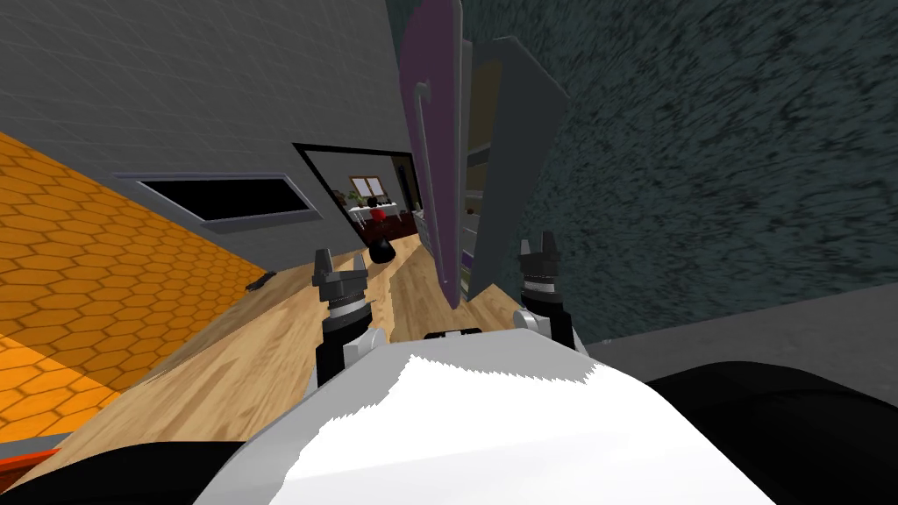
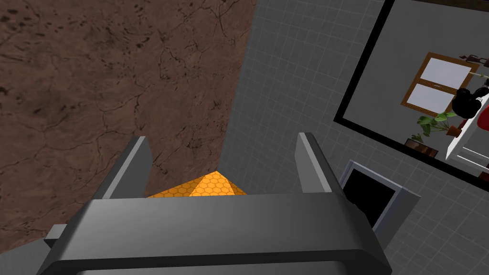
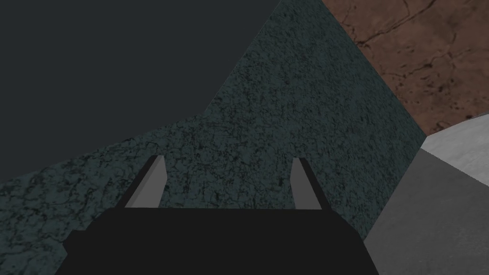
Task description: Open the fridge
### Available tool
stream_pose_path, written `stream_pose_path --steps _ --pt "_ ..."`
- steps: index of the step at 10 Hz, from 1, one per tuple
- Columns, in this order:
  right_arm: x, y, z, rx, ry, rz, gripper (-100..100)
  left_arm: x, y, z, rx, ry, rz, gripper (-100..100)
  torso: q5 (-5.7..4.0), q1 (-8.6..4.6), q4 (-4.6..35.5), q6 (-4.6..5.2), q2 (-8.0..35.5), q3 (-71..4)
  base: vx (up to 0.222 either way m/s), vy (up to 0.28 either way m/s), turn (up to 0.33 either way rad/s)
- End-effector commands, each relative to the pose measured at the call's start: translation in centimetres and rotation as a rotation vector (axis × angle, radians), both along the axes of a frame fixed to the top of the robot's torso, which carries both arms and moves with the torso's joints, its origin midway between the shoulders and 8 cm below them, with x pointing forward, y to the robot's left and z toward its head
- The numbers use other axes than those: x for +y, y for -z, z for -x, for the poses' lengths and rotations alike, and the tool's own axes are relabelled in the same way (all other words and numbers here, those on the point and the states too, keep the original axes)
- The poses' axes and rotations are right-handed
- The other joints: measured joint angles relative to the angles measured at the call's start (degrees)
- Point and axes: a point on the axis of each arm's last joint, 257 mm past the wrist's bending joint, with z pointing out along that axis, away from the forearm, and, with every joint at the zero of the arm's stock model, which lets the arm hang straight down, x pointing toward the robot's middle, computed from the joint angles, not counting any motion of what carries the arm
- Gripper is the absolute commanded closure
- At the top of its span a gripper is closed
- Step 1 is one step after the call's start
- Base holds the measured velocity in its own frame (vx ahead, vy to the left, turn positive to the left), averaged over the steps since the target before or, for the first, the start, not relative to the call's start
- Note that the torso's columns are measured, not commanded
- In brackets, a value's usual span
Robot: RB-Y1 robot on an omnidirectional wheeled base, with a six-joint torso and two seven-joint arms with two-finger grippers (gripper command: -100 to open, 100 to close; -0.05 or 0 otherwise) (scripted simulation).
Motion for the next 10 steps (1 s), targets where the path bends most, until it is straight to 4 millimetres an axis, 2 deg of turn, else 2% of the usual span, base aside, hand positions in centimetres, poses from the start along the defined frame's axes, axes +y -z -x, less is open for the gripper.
stream_pose_path --steps 1,2,4,10 --pt "0.0 0.0 0.0 0.000 0.000 0.000 0 0.0 0.0 0.0 0.000 0.000 0.000 0 0.00 0.00 4.23 0.00 4.23 -8.46 0.000 0.000 0.000" --pt "0.5 0.3 -0.4 0.016 -0.004 0.044 -100 0.0 0.0 0.0 0.000 0.000 0.000 0 0.00 0.00 8.46 0.00 8.46 -16.92 0.001 0.009 0.024" --pt "1.4 0.9 -1.3 0.046 0.001 0.126 -100 0.0 0.0 0.0 0.001 0.000 0.000 0 0.02 0.05 10.91 0.00 10.94 -21.98 -0.010 0.022 0.046" --pt "3.5 3.4 -4.5 0.137 0.074 0.402 -100 0.0 0.0 0.0 0.001 0.000 0.000 0 -0.01 -0.02 11.13 0.00 11.11 -22.31 -0.016 0.038 0.058"
